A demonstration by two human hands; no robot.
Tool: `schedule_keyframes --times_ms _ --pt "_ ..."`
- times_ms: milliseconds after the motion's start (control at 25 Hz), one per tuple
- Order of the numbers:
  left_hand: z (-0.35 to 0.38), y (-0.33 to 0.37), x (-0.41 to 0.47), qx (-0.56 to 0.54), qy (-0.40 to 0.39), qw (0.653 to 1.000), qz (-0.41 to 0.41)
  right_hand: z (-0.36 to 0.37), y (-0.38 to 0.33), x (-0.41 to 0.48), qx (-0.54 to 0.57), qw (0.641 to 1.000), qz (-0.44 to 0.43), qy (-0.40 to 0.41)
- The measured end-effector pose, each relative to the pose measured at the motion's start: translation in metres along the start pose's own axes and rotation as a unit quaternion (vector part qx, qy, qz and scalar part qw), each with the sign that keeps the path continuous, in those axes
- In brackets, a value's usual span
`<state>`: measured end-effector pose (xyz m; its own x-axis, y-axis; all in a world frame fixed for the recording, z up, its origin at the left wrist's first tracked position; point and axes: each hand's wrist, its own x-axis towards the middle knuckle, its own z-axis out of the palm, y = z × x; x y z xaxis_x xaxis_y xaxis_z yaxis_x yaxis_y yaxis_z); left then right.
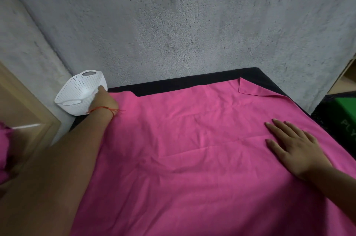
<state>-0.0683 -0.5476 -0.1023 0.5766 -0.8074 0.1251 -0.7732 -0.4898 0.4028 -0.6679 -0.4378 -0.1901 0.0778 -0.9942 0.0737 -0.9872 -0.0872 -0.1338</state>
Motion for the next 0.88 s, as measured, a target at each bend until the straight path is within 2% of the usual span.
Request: schedule_keyframes --times_ms 80,200,320,480,640,720,880 --pt "0.021 0.007 -0.025 0.013 -0.038 0.998 0.046 0.000 0.000 0.000 0.005 1.000 -0.001 -0.003" --pt "0.055 0.011 -0.070 0.098 -0.101 0.985 0.101 0.003 0.000 -0.001 0.009 1.000 0.001 -0.004" --pt "0.069 0.004 -0.087 0.133 -0.142 0.978 0.069 -0.002 -0.002 0.001 0.001 1.000 0.004 -0.024" --pt "0.072 0.008 -0.090 0.150 -0.129 0.979 0.054 -0.014 -0.010 0.007 -0.021 0.999 0.023 -0.043" --pt "0.076 0.003 -0.088 0.148 -0.107 0.982 0.037 -0.017 -0.024 0.099 -0.014 0.998 0.023 -0.061" --pt "0.079 0.004 -0.086 0.150 -0.099 0.983 0.032 -0.006 -0.029 0.146 0.006 0.996 0.048 -0.079" --pt "0.087 0.004 -0.086 0.155 -0.079 0.984 0.034 -0.010 -0.014 0.202 0.009 0.991 0.129 -0.036"
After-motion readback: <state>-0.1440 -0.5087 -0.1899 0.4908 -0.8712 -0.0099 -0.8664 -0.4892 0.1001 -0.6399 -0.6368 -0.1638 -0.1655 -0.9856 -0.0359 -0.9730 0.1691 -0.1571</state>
